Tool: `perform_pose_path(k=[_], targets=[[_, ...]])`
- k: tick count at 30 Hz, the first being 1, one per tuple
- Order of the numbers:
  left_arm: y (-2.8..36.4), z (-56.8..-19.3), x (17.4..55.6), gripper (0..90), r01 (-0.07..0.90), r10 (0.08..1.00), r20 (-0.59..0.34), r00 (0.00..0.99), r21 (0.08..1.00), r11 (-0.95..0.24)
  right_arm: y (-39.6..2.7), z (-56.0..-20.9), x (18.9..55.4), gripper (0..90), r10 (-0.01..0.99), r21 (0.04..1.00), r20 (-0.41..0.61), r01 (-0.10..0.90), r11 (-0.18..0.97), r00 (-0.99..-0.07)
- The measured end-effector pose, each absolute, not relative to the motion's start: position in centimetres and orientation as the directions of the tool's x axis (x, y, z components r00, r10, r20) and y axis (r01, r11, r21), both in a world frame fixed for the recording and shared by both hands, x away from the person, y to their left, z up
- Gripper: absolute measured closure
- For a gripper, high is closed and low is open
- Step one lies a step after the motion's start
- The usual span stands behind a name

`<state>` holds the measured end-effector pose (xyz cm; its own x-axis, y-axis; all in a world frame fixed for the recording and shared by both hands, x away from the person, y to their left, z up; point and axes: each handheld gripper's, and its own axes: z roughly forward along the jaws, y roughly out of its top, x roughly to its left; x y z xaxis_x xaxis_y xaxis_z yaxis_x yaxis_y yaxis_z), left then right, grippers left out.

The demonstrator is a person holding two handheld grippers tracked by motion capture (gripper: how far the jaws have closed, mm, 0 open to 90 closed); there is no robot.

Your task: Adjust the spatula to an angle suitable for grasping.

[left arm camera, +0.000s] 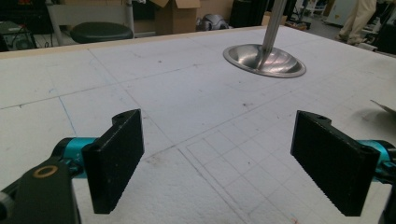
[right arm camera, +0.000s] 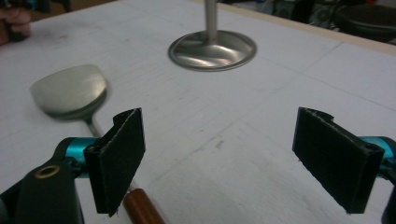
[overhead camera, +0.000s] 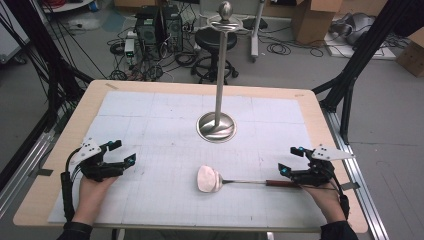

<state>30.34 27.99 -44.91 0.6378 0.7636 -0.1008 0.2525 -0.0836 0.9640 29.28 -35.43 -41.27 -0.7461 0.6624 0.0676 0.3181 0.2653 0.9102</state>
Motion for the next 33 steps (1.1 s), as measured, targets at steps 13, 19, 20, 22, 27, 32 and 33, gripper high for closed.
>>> perform_pose_path(k=[13, 19, 20, 22, 27, 32, 33], targets=[[28.0, -44.9, 30.3, 18.2, 0.25, 0.76, -0.095, 0.643, 0.964, -0.091, -31.1, -41.7, 30.5, 24.8, 0.486, 0.833, 0.073, 0.321, 0.451, -0.871], [27.9, -44.9, 30.3, 18.2, 0.249, 0.76, -0.095, 0.643, 0.964, -0.091, -29.6, -41.9, 30.6, 34.4, 0.413, 0.79, 0.076, 0.308, 0.531, -0.907], [27.9, -44.9, 30.3, 18.2, 0.25, 0.759, -0.097, 0.643, 0.964, -0.089, -29.3, -42.0, 30.6, 36.2, 0.396, 0.781, 0.08, 0.304, 0.545, -0.915], [27.9, -44.9, 30.3, 18.2, 0.25, 0.759, -0.095, 0.644, 0.964, -0.091, -28.9, -42.1, 30.5, 38.1, 0.382, 0.766, 0.084, 0.305, 0.565, -0.92], [27.9, -44.9, 30.3, 18.2, 0.25, 0.759, -0.095, 0.644, 0.964, -0.091, -27.9, -42.7, 30.7, 50.7, 0.337, 0.711, 0.089, 0.297, 0.638, -0.937], [27.9, -44.9, 30.3, 18.2, 0.248, 0.76, -0.093, 0.643, 0.964, -0.092, -27.4, -42.8, 30.7, 60.6, 0.312, 0.673, 0.087, 0.287, 0.682, -0.946], [27.9, -44.9, 30.3, 18.2, 0.248, 0.76, -0.093, 0.643, 0.964, -0.092, -27.2, -42.9, 30.7, 62.0, 0.305, 0.666, 0.083, 0.281, 0.691, -0.949]])
